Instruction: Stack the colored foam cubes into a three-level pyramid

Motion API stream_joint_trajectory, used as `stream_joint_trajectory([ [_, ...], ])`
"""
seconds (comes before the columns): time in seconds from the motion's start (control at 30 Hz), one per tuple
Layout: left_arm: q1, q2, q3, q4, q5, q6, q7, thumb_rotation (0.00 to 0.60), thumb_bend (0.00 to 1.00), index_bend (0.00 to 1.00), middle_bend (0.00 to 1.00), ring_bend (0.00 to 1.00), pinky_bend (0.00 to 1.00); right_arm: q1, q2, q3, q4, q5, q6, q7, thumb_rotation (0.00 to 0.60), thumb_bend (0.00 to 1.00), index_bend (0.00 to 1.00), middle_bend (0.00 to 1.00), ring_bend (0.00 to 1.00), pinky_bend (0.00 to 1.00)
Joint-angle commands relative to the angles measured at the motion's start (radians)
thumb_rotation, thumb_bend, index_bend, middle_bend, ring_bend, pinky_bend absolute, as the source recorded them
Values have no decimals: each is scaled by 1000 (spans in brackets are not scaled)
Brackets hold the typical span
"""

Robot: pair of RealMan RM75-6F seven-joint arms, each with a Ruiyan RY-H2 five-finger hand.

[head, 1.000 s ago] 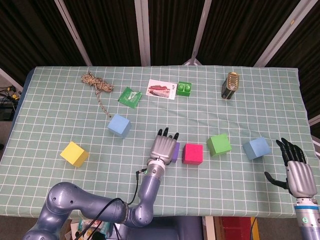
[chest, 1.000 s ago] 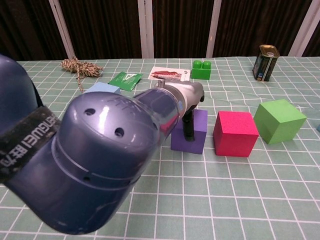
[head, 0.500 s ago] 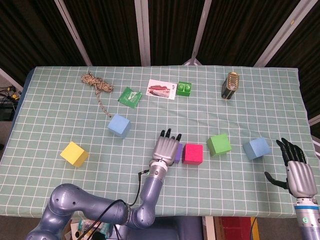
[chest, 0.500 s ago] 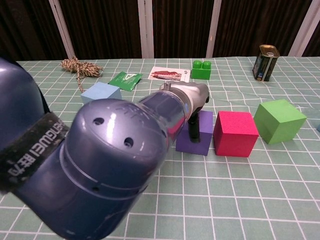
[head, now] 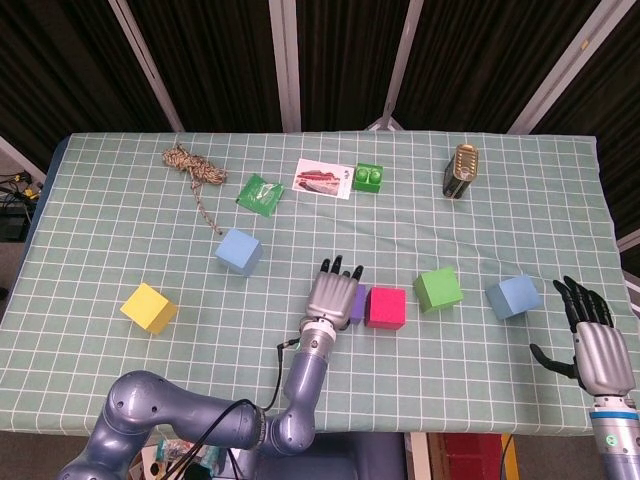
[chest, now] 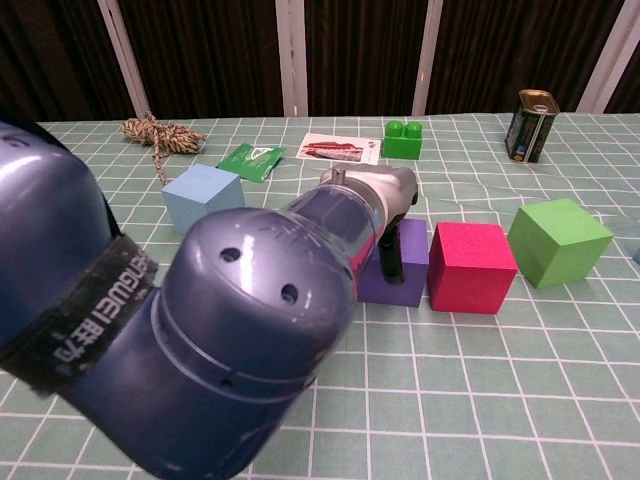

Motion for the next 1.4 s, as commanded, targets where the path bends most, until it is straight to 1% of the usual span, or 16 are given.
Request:
stream_joint_trajectory([
  [0.03, 1, -3, -3, 3, 2, -2, -1, 600, 323, 130, 315, 3, 101, 0, 0, 0, 0, 0, 0, 0, 600, 249, 0, 0, 0, 22],
  [1.13, 16, -19, -23, -18, -2, -5, 14, 600, 323, 130, 327, 4, 101, -1, -2, 1, -2, -3, 7, -2, 600, 249, 0, 0, 0, 17],
  [1.23, 17, -22, -22, -14, 2, -8, 13, 600, 323, 131, 320, 4, 101, -2, -2, 1, -2, -3, 7, -1, 600, 249, 0, 0, 0, 0],
  [1.4, 17, -26, -26, -8, 10, -11, 7, 600, 323, 127, 299, 4, 101, -2, -1, 1, -1, -3, 6, 2, 600, 249, 0, 0, 0, 0],
])
